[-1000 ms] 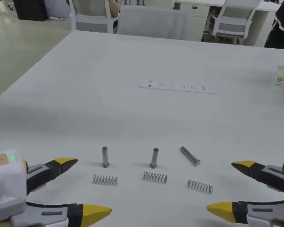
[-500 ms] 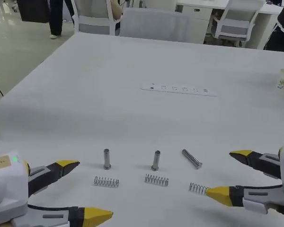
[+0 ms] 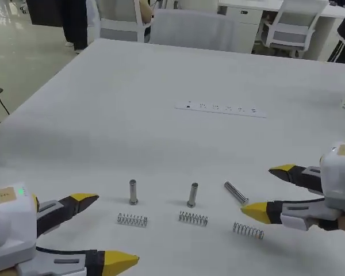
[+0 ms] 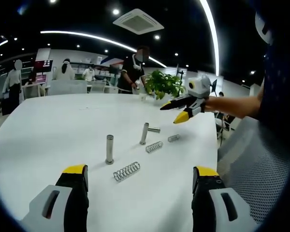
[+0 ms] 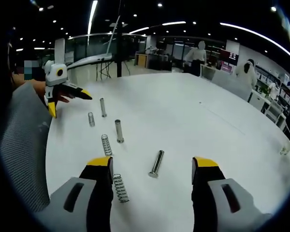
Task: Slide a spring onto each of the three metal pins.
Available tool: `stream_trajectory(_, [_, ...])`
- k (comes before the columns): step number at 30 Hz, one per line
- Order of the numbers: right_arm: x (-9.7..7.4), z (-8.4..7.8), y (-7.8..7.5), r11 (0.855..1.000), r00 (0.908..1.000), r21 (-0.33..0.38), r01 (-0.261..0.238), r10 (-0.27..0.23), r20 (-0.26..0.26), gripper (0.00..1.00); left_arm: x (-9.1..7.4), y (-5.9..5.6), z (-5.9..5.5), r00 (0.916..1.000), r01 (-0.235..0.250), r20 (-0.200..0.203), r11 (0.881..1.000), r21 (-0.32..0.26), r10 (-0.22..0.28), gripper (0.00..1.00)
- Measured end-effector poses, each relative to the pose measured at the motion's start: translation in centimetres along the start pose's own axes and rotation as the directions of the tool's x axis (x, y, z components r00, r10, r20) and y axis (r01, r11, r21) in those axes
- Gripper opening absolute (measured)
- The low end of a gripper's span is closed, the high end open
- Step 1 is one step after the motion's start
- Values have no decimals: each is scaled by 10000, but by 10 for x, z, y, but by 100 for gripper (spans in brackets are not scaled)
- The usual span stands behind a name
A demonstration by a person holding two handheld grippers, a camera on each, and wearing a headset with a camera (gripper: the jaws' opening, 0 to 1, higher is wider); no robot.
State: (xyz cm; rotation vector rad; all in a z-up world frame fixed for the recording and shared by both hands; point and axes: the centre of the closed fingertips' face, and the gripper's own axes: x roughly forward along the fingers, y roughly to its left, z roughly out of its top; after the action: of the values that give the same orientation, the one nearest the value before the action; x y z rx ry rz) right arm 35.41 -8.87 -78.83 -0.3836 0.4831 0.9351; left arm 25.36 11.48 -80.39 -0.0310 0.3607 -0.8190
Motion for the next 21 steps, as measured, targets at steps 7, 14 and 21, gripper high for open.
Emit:
stream_trajectory(7, [13, 4, -9, 10000, 9995, 36, 52, -51, -314, 59, -1, 1, 2, 10000, -48, 58, 10000, -5, 48, 86])
stream_trajectory(14, [26, 4, -17, 9998, 9959, 34, 172, -168, -892, 52, 0, -1, 1, 10000, -19, 38, 10000, 3, 19, 86])
stream_trajectory(21, [40, 2, -21, 9995, 9905, 123, 304, -284, -1346, 44, 0, -2, 2, 10000, -22, 42, 10000, 7, 22, 86])
